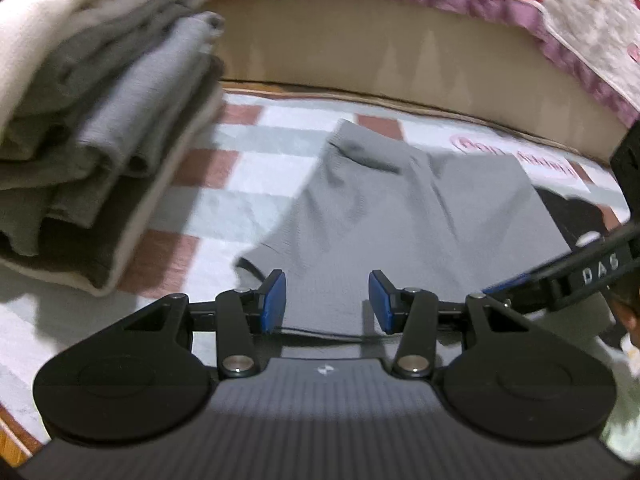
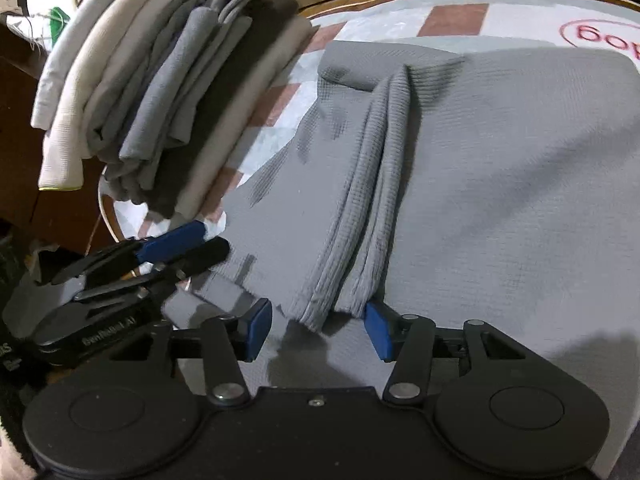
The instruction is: Fold clothes
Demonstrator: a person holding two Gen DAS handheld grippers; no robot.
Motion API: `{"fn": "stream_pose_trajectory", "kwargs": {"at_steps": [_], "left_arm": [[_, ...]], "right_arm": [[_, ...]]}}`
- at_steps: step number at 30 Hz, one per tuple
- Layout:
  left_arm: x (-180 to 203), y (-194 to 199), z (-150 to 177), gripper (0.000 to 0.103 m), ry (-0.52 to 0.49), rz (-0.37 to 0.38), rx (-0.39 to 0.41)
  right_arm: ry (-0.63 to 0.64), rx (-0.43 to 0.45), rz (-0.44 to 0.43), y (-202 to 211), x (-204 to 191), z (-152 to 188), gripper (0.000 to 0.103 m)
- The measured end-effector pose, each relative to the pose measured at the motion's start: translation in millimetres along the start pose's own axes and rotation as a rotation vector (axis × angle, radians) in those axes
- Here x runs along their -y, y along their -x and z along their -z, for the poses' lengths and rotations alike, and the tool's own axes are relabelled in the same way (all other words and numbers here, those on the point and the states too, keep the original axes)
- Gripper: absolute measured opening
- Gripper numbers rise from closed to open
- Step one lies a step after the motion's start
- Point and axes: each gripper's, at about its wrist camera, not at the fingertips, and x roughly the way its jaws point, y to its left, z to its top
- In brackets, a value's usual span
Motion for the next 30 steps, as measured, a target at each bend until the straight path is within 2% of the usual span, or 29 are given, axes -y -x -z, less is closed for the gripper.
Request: {"fn": "stream_pose_trajectory", "kwargs": {"at_steps": [1, 2, 3, 4, 9, 15, 17, 19, 20, 21, 24, 28, 30], "left_arm": [[-4.9, 0.9, -1.4, 0.045, 0.029, 0.002, 0.009], [-10.0, 1.7, -2.6, 0.045, 0.055, 0.005, 0.017], [-12.9, 2.0, -3.0, 0.045, 0.064, 0.002, 0.021], [-15.0, 2.1, -3.2, 0.045, 0.067, -0.003, 0.023], [-21.8, 2.3, -3.9, 0.045, 0.073, -0.012, 0.036], [-30.2, -1.8, -3.0, 0.05, 0.079, 0.045, 0.022], [-33.0, -4.9, -2.3, 0.053, 0.088, 0.044, 0.014], [-36.1, -11.2, -2.1, 0.056, 0.092, 0.044, 0.0], [-37.4, -15.7, -2.1, 0.056, 0.09, 0.041, -0.007], [-38.7, -20.6, -2.3, 0.056, 0.089, 0.036, -0.014], [-44.8, -30.2, -2.7, 0.056, 0.099, 0.018, -0.022], [-58.8, -36.1, -5.0, 0.056, 0.152, -0.033, -0.016], [-63.3, -28.3, -8.1, 0.056, 0.171, -0.006, 0.018]], "right_arm": [[0.015, -0.004, 0.0, -1.8, -1.7, -3.6, 0.053], [0.032, -0.005, 0.002, -2.9, -3.3, -6.8, 0.044], [0.045, -0.005, 0.006, -3.9, -5.2, -10.7, 0.026], [0.056, -0.005, 0.011, -4.8, -7.4, -15.2, 0.02], [0.117, 0.059, -0.014, -2.5, -30.8, -54.5, 0.011], [0.195, 0.099, -0.06, -11.4, -64.0, -108.5, 0.01], [0.182, 0.126, -0.087, -9.3, -67.3, -121.5, 0.017], [0.149, 0.172, -0.116, -0.5, -62.0, -125.7, 0.031], [0.153, 0.201, -0.112, 5.1, -58.3, -123.8, 0.043], [0.158, 0.229, -0.108, 10.8, -54.6, -121.9, 0.047], [0.273, 0.278, 0.045, 25.0, -45.4, -105.0, 0.047], [0.33, 0.222, 0.249, 33.0, -17.7, -72.9, 0.049], [0.359, 0.211, 0.389, 36.9, -1.7, -56.6, 0.05]]}}
